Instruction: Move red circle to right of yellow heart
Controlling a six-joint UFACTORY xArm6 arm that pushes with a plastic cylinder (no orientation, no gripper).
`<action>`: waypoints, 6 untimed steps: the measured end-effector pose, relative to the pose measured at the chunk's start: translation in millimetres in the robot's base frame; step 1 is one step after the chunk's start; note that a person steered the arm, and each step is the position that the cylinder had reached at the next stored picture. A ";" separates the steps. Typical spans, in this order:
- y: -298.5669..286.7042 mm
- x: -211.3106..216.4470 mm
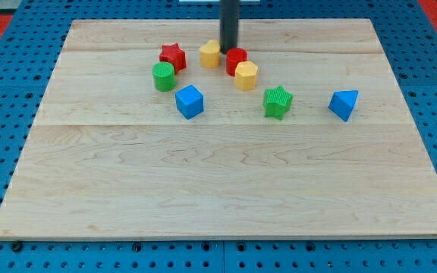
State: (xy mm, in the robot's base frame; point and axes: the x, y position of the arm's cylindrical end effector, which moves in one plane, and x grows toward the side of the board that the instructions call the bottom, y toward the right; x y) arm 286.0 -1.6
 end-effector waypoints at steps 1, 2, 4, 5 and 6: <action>12.7 -15.4; 11.5 -22.8; -13.0 -0.7; 1.5 7.8; 65.6 -9.1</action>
State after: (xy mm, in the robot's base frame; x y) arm 276.9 64.0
